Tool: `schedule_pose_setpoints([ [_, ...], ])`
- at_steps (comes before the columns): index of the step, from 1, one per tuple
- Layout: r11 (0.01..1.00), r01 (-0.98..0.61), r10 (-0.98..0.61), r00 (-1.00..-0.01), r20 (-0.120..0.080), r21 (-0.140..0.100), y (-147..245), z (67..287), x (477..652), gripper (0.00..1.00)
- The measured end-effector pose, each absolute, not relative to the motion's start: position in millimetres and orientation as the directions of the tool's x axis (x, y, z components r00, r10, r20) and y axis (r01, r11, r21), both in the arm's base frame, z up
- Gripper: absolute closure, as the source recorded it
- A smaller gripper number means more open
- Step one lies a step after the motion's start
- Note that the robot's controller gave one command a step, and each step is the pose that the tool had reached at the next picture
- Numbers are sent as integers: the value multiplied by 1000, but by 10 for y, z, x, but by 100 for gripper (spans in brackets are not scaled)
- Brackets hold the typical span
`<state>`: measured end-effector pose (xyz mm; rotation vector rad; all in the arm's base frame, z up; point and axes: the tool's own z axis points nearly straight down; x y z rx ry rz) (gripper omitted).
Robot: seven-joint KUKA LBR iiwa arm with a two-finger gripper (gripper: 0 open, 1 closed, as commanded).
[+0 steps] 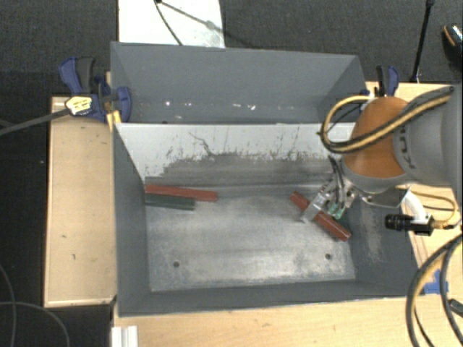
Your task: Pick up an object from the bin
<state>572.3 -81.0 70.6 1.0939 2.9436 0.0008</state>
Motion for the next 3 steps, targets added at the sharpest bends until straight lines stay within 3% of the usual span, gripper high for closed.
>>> schedule_pose_setpoints([
  [2,761,649,649,-761,-5,2,-813,749,5737,100],
  [3,763,646,646,-763,-5,4,-815,1000,5750,100],
])
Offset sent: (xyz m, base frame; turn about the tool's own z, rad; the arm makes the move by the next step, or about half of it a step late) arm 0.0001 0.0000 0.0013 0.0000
